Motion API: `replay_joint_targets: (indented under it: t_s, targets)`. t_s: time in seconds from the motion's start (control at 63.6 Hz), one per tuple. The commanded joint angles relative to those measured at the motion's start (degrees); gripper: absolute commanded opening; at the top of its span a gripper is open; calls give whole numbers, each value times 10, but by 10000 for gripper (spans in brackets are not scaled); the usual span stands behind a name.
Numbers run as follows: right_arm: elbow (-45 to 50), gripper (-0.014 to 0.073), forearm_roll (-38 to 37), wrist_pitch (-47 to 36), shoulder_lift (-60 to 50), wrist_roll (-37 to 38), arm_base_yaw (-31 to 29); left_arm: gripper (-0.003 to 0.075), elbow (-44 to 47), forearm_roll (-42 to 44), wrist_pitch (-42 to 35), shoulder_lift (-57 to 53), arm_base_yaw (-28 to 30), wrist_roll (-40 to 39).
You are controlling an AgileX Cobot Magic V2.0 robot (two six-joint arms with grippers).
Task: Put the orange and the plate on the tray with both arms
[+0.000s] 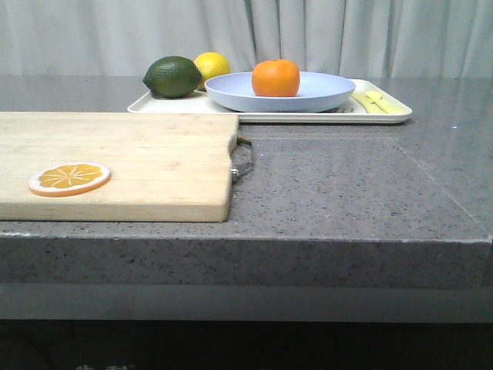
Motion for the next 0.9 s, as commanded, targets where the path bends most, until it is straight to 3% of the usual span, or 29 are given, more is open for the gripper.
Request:
replay_joint_targets:
  t_s: [0.0, 0.534, 0.88]
  targets:
    - [-3, -62, -6, -44, -13, -7, -4, -18, 3, -6, -48, -13, 0, -5]
    - [-3, -62, -67, -114, -13, -8, -22, -18, 3, -6, -48, -13, 0, -5]
    - [-3, -62, -62, -102, -13, 15, -28, -18, 3, -6, -48, -13, 0, -5]
